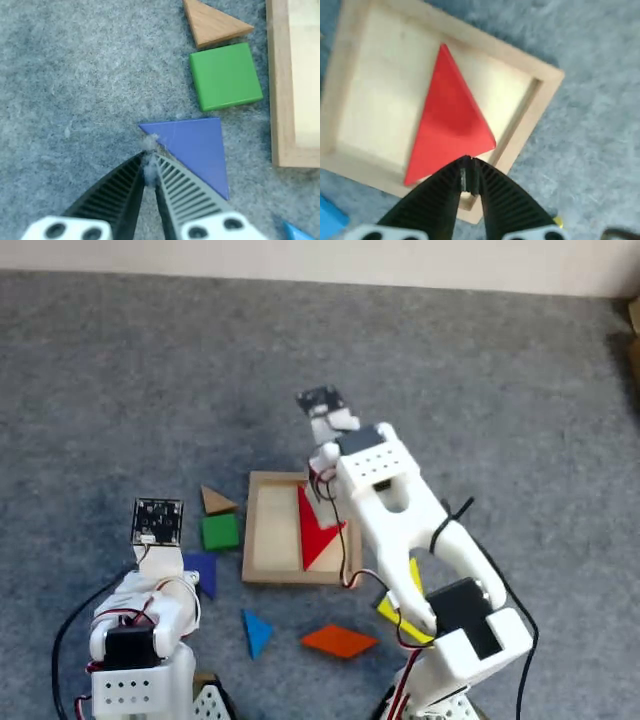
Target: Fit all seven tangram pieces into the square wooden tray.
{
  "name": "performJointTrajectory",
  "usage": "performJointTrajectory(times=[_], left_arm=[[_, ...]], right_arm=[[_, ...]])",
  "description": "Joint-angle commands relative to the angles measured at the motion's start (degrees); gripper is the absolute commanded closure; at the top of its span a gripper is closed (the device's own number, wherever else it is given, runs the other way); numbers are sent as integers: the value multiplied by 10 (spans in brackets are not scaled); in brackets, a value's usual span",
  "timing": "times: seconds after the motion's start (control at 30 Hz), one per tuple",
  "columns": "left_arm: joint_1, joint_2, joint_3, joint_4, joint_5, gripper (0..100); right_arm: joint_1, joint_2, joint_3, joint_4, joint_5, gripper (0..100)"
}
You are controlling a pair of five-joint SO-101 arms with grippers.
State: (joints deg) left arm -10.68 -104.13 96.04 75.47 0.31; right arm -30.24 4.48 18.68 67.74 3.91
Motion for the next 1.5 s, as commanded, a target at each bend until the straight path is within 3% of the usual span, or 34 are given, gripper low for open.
performJointTrajectory(times=[0.0,0.2,0.47,1.1,1.47], left_arm=[[-6,-3,12,3,-1,995],[-6,-3,12,3,-1,995],[-6,-3,12,3,-1,995],[-6,-3,12,3,-1,995],[-6,-3,12,3,-1,995]], right_arm=[[0,-35,30,-63,10,990],[-49,-29,61,-102,6,990],[-105,87,32,-100,5,990],[-165,96,-77,-82,8,990],[-138,95,-234,124,5,990]])
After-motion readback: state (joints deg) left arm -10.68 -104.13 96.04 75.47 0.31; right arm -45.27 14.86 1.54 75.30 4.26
